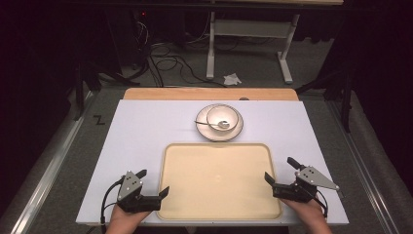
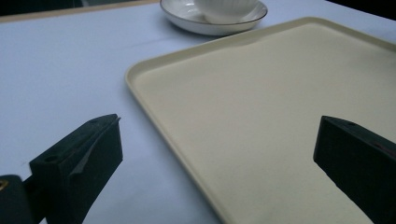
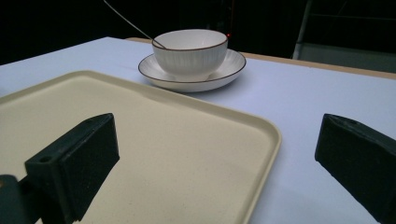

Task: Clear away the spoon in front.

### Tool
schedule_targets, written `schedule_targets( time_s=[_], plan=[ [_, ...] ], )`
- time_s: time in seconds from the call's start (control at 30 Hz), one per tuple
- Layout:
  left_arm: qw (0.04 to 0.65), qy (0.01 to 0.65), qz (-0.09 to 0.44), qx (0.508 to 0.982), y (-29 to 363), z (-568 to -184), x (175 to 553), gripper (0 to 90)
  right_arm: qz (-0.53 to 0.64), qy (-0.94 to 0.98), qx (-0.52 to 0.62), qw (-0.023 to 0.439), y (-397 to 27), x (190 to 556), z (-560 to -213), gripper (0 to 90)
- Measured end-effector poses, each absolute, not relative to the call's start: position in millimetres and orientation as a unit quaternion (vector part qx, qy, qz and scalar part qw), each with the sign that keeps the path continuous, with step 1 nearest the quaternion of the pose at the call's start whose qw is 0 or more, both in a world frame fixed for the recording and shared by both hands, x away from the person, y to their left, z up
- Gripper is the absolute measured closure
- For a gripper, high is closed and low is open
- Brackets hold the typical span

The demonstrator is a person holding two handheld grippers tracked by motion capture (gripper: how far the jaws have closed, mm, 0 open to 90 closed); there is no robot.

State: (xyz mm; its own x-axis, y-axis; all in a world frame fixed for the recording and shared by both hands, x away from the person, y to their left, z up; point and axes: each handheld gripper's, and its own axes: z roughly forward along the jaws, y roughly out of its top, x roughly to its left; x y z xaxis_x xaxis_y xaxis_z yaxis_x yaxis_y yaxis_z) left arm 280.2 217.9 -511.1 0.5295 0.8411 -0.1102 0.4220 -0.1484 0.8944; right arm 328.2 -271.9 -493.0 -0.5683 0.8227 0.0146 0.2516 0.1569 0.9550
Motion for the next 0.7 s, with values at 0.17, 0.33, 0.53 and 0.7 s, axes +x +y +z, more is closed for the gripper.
schedule_targets(
  time_s=[0.17, 0.33, 0.53, 0.7],
  plan=[
    [0.501, 0.445, 0.214, 0.711, 219.5, -510.4, 281.8, 3.0, 0.533, 0.713, 0.369, 0.268, -273.0, 325.2, -492.8, 0.3],
    [0.498, 0.448, 0.212, 0.712, 220.0, -512.1, 282.8, 3.4, 0.537, 0.707, 0.371, 0.273, -277.3, 325.1, -491.0, 0.3],
    [0.502, 0.449, 0.213, 0.708, 221.5, -511.2, 281.5, 4.3, 0.534, 0.706, 0.376, 0.273, -278.2, 326.1, -492.0, 0.3],
    [0.504, 0.449, 0.213, 0.706, 221.7, -511.0, 280.9, 4.5, 0.536, 0.707, 0.374, 0.272, -276.2, 325.4, -492.0, 0.3]
  ],
)
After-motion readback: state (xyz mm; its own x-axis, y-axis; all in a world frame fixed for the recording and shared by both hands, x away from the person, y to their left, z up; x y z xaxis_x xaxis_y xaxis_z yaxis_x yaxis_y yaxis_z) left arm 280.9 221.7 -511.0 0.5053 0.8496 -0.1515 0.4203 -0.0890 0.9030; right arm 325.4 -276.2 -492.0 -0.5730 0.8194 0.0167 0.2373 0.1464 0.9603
